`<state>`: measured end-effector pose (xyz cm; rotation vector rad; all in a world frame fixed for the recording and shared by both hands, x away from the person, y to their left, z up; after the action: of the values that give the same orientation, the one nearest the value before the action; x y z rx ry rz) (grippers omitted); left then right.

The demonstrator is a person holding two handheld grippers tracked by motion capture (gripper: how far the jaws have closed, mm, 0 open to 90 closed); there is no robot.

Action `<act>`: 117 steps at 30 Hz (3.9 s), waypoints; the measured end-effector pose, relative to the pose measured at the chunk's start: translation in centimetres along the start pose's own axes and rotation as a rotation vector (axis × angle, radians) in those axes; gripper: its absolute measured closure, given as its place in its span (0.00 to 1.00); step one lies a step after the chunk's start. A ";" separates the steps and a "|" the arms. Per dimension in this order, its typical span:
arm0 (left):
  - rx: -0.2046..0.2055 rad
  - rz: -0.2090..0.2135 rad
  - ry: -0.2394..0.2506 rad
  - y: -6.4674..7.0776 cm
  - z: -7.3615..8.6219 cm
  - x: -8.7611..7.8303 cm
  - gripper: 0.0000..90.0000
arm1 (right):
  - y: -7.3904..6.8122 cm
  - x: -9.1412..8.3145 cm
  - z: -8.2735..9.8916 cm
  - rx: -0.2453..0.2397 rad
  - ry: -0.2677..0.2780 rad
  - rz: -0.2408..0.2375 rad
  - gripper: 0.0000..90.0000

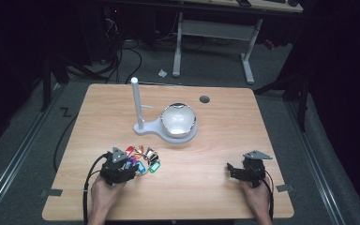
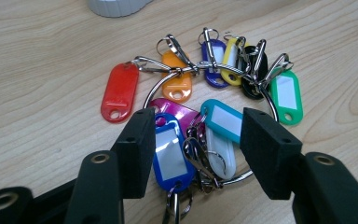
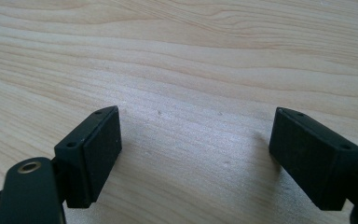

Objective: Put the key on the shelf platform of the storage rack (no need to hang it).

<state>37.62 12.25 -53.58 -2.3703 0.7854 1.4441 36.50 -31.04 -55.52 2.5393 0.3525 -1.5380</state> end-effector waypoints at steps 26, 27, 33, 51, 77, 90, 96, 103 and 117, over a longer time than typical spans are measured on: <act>0.066 0.014 -0.048 0.9 -0.8 1.5 0.85 | 0.0 0.0 0.0 -0.003 0.000 -0.001 0.19; 0.065 0.016 -0.046 0.9 -0.9 1.4 0.86 | 0.0 0.0 0.0 -0.004 0.000 -0.001 0.19; 0.062 0.055 -0.035 0.8 -1.0 1.2 0.92 | 0.0 0.0 0.0 -0.004 0.001 -0.001 0.19; 0.084 0.055 0.080 0.1 -3.9 -4.3 0.94 | -0.1 0.0 0.1 -0.005 0.001 -0.003 0.19; 0.144 0.103 0.155 0.6 -11.6 -11.0 0.95 | -0.1 -0.1 0.1 -0.007 0.002 -0.004 0.19; 0.161 0.138 0.194 0.8 -14.5 -13.4 0.94 | -0.1 -0.1 0.1 -0.007 0.002 -0.005 0.19; 0.164 0.158 0.205 1.1 -15.6 -13.8 0.94 | -0.1 -0.1 0.1 -0.008 0.002 -0.005 0.19; 0.172 0.194 0.210 1.2 -17.0 -14.3 0.94 | -0.1 -0.1 0.1 -0.009 0.002 -0.005 0.19; 0.191 0.210 0.207 1.9 -19.8 -14.8 0.94 | -0.1 -0.1 0.1 -0.011 0.001 -0.007 0.19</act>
<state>45.87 5.82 -31.09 -2.3710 1.1998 1.1449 36.35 -30.98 -55.52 2.5335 0.3693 -1.5323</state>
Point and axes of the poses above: each handheld gripper's, and its own axes: x roughly forward along the jaws, z roughly out of its underside, y roughly to its right, the point moved 5 cm from there along x, roughly forward along the jaws, and after that the axes turned 15 degrees about -y, right-handed, at the moved point
